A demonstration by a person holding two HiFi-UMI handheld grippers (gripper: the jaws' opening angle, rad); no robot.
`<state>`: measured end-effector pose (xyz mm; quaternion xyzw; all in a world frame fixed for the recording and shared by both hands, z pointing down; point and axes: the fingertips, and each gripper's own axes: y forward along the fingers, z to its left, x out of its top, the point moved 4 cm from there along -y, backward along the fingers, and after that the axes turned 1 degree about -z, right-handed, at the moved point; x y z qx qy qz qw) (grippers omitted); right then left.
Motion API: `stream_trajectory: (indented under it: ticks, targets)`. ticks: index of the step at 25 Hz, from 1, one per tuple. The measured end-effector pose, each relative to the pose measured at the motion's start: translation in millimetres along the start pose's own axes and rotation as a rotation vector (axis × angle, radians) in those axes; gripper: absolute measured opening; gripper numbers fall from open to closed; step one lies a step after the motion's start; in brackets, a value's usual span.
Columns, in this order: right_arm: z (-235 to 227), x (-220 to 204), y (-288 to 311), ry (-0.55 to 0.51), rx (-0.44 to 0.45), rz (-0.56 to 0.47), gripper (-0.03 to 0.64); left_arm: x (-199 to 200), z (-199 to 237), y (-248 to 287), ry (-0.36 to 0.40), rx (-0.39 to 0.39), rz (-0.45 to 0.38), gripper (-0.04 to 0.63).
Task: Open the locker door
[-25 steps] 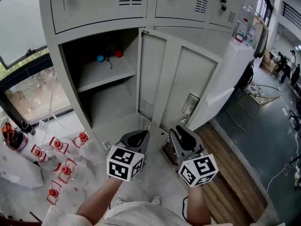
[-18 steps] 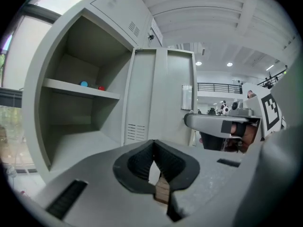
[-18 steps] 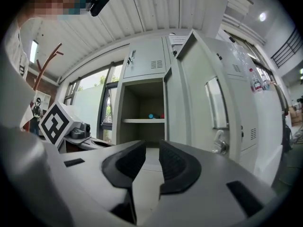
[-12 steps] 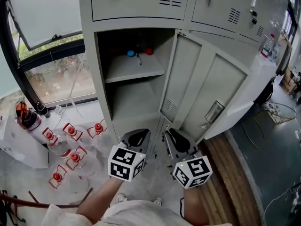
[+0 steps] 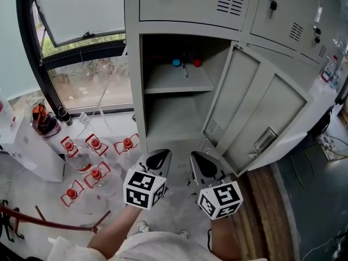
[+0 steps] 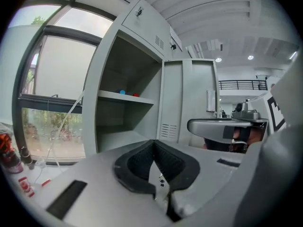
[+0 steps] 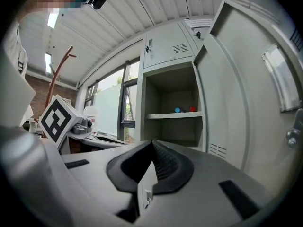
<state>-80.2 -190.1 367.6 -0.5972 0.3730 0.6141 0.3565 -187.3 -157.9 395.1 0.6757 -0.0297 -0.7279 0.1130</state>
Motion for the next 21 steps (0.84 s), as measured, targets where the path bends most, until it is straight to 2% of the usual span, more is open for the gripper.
stream_trajectory:
  ticks: [5, 21]
  targets:
    - [4.2, -1.5, 3.8, 0.012, 0.024, -0.002, 0.003, -3.2, 4.0, -1.7, -0.005, 0.011, 0.007, 0.006]
    - [1.5, -3.4, 0.3, 0.024, 0.01, -0.005, 0.003, -4.0, 0.7, 0.1, -0.001, -0.007, 0.017, 0.006]
